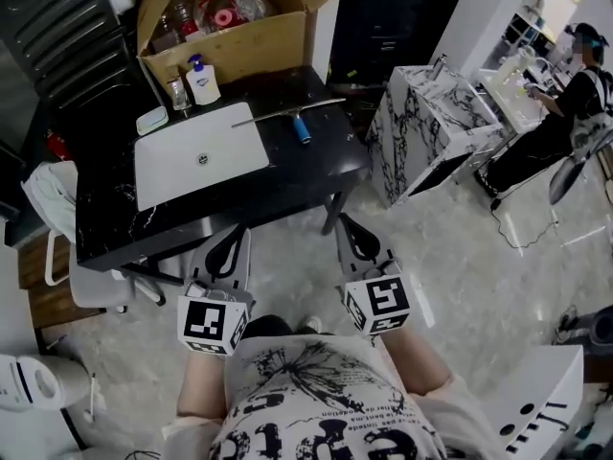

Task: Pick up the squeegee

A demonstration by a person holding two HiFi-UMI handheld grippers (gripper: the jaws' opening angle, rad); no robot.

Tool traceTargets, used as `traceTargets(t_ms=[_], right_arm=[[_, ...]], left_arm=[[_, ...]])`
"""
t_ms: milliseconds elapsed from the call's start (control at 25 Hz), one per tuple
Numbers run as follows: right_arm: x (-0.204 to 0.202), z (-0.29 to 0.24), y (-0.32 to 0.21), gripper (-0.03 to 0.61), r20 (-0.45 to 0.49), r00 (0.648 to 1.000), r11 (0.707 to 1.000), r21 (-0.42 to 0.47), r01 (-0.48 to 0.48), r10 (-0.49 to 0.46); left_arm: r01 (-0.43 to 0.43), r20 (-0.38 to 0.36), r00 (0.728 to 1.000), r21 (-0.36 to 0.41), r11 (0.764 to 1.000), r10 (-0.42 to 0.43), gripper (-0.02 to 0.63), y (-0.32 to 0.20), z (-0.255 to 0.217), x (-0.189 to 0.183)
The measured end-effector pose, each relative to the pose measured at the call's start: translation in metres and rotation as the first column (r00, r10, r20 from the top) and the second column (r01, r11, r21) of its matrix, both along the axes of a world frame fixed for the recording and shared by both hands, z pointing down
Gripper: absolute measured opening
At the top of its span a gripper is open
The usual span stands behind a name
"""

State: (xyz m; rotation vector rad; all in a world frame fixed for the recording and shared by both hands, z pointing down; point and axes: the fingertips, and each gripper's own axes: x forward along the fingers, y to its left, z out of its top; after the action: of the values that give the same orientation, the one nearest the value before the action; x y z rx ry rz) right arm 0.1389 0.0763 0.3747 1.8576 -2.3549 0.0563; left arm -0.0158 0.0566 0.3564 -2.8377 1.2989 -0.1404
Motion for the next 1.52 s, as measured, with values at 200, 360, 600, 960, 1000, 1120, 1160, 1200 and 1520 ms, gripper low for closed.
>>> traceTargets(t_ms=[200,360,600,960,1000,1120,1160,1200,1520], right_arm=[[0.022,0.017,-0.052,-0.008,0.027,0.999,0.998,-0.057,0.032,-0.031],[0.024,0.029,-0.105,-0.008,0.024,0.998,0.995,-0.080,0.056,-0.054],[0.022,0.040,-0.202,-0.008,-0.012,0.997,0.991,-0.114,0.073,-0.075],[0.028,0.071,-0.327,-0.006,-0.030,0.996,0.972,-0.224,0.075,-0.084],[0.027,0.076,-0.334,-0.008,-0.030,0.995,0.967,-0.242,0.082,-0.092],[0.028,0.094,-0.352,-0.006,-0.021,0.993,0.946,-0.307,0.106,-0.119],[0.028,0.101,-0.357,-0.006,-0.015,0.992,0.937,-0.331,0.115,-0.127],[0.028,0.110,-0.361,-0.006,-0.010,0.991,0.926,-0.357,0.123,-0.135],[0.038,0.185,-0.391,0.128,-0.006,0.989,0.798,-0.591,0.117,-0.149]], left_arm=[[0.068,0.030,0.997,-0.036,0.997,-0.067,0.012,-0.040,0.004,0.012],[0.087,0.019,0.996,-0.043,0.995,-0.086,0.012,-0.091,0.024,0.012],[0.115,0.009,0.993,-0.033,0.993,-0.115,0.012,-0.187,0.018,0.010],[0.136,0.022,0.991,-0.049,0.990,-0.135,0.012,-0.292,0.029,-0.003],[0.142,0.021,0.990,-0.055,0.988,-0.141,0.012,-0.298,0.028,-0.003],[0.161,0.022,0.987,-0.081,0.984,-0.159,0.012,-0.310,0.027,0.002],[0.166,0.023,0.986,-0.085,0.982,-0.165,0.012,-0.313,0.029,0.004],[0.173,0.025,0.985,-0.087,0.981,-0.171,0.012,-0.316,0.030,0.006],[0.198,0.068,0.979,-0.147,0.969,-0.190,0.012,-0.327,0.056,0.021]])
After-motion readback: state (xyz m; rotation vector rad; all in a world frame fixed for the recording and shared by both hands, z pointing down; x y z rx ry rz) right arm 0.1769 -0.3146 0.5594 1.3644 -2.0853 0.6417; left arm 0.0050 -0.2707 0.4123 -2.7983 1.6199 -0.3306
